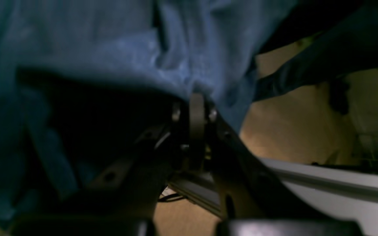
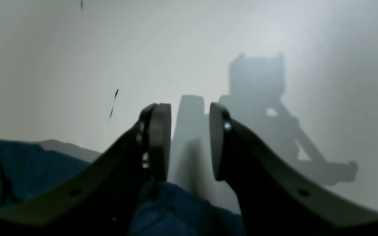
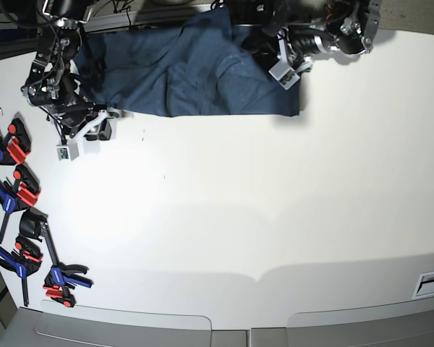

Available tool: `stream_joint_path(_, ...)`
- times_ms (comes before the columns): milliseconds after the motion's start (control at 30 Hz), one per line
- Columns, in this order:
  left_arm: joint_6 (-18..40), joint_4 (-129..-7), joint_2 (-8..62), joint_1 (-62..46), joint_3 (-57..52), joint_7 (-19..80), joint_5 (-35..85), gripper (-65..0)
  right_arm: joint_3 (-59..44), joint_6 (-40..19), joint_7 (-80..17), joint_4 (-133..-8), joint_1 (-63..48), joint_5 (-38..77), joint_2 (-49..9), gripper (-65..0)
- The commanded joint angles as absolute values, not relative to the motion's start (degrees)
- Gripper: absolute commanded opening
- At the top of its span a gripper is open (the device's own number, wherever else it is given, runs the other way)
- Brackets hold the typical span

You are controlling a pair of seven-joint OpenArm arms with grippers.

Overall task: Fold the T-shirt properly
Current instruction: 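Press the folded end down with the left gripper and release it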

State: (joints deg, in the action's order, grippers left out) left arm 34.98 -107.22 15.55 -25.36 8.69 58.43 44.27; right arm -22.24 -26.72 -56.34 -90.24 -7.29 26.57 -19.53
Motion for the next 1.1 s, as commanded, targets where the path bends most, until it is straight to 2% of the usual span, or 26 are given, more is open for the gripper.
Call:
stream_joint_path(0, 36.14, -107.98, 14.92, -25.41, 8.73, 57.56, 46.59, -65.0, -22.55, -26.74, -54.87, -91.29, -6.52, 27.18, -20.47, -46.8)
stream_joint_path(267, 37.78, -107.98, 12.23, -23.38, 11.70, 56.88, 47.40, -65.0, -22.55, -26.76, -54.81, -91.29, -6.50, 27.18, -20.47, -46.8)
stream_joint_path(500, 37.71, -107.96, 12.01, -19.03, 19.00, 53.89, 38.89, -65.0, -22.55, -26.76, -54.85, -91.29, -6.50, 27.18, -20.47, -46.8)
stream_joint_path(900, 37.65, -107.96, 10.15, -16.29, 19.16, 52.62, 36.82, -65.0, -22.55, -26.76, -54.87, -91.29, -6.52, 27.18, -20.47, -46.8)
stream_joint_path(1067, 33.82, -107.98, 10.17, -15.35, 19.16, 52.18, 34.33, -65.0, -22.55, -26.76, -54.85, -91.29, -6.52, 27.20, -20.45, -46.8)
